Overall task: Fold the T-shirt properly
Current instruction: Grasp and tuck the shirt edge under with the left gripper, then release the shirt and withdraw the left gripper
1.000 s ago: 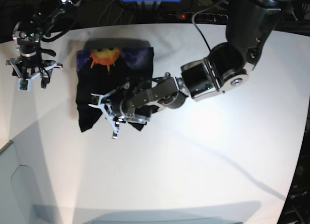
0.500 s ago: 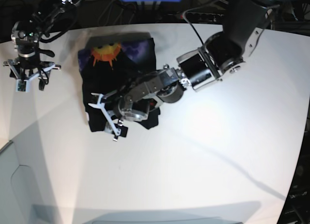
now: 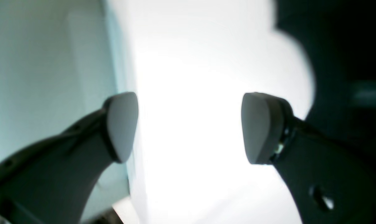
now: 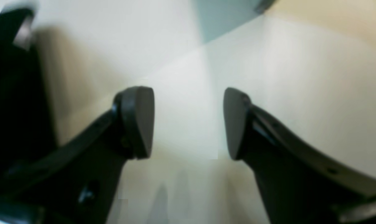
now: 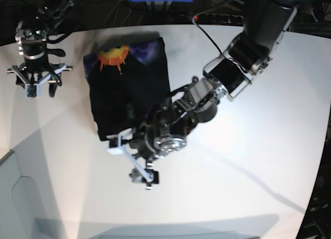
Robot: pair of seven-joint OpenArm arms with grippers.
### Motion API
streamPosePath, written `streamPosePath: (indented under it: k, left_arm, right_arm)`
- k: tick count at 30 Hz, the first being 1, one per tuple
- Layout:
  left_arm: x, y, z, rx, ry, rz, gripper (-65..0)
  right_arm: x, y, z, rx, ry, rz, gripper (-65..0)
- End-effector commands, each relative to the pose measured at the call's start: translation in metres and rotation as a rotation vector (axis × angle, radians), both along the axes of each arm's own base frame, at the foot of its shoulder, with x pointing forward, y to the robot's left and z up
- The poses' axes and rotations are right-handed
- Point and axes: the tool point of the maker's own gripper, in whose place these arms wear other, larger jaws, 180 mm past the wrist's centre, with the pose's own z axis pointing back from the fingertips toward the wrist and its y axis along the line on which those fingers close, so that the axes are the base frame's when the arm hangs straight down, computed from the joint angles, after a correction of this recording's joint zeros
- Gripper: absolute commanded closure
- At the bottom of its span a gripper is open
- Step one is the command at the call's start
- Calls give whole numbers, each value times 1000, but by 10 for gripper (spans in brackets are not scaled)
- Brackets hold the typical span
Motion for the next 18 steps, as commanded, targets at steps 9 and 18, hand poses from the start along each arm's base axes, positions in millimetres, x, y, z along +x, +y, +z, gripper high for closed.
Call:
streamPosePath:
  k: [9, 18]
  left_arm:
    - [9, 201, 27, -162, -79, 510, -495]
    - [-96, 366, -36, -248, 71, 1017, -495]
  right_arm:
    - [-8, 85, -13, 173, -3, 223, -80]
    - [-18, 121, -24, 227, 41, 311, -4]
